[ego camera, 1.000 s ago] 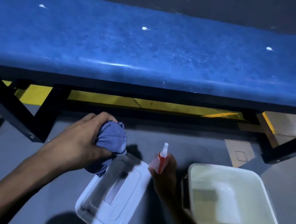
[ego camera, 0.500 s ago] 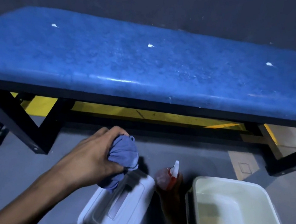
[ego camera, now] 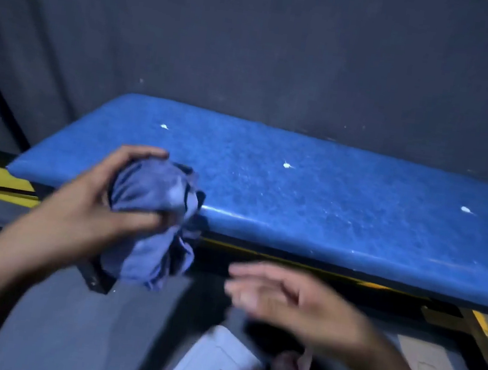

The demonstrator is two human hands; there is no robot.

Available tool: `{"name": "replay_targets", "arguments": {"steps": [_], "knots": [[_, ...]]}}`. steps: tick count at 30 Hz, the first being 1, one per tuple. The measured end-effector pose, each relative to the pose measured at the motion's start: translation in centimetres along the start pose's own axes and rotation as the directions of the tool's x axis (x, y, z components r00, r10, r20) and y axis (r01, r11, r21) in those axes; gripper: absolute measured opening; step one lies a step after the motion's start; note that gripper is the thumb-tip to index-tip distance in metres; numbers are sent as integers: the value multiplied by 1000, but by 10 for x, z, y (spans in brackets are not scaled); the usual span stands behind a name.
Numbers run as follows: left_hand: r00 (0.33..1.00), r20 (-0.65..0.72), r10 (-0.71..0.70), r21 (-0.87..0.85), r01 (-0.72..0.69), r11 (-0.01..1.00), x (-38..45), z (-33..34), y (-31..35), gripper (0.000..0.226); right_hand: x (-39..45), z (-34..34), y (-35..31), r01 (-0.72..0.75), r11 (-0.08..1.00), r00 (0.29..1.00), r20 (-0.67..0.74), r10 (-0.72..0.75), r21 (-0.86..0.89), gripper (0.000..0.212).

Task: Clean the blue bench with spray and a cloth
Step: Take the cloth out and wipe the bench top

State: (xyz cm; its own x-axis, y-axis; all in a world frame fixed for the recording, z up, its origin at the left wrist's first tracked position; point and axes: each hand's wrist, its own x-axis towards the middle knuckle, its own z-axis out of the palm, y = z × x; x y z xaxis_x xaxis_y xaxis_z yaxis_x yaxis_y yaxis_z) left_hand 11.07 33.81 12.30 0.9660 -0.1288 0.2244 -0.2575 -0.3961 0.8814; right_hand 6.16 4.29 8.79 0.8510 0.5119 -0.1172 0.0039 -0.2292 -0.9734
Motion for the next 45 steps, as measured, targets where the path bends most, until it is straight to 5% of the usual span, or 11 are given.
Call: {"name": "replay_targets", "arguments": {"steps": [3,5,7,11,14,21,27,32,35,41,45], "knots": [[982,-145,118,122,-100,987,43,-31,7,81,80,-17,-42,146,935,952,-210,-222,-324,33],[965,-220,145,216,-97,972,82,-40,-1,83,126,-21,-51,115,761,892,-271,-363,-638,44],[954,-257,153,289,-75,955,120,-42,-20,89,158,-21,-43,38,589,914,-210,-346,-807,56],[988,-152,-7,480,80,874,156,-27,-47,104,190,-20,-23,-65,440,974,-154,-169,-895,67],[989,-109,-99,644,146,751,160,-11,-61,100,194,-19,-13,-86,425,970,-174,-172,-901,71],[982,-165,-90,565,168,808,219,-11,-79,59,196,-18,-2,-94,440,945,-219,-244,-893,69],[995,95,8,582,-62,811,198,-27,-84,30,198,-19,5,-94,437,935,-230,-269,-894,76],[999,-44,32,663,5,749,257,-36,-100,34,199,-18,9,-84,462,920,-247,-304,-883,77],[1000,12,12,618,-17,786,283,-15,-90,32,200,-19,10,-78,467,920,-244,-307,-881,76],[949,269,165,624,-302,720,227,-21,-95,26,199,-18,12,-71,468,910,-249,-330,-881,77],[979,144,141,618,-200,760,248,-39,-101,25,200,-16,11,-89,470,910,-264,-321,-878,78]]}}
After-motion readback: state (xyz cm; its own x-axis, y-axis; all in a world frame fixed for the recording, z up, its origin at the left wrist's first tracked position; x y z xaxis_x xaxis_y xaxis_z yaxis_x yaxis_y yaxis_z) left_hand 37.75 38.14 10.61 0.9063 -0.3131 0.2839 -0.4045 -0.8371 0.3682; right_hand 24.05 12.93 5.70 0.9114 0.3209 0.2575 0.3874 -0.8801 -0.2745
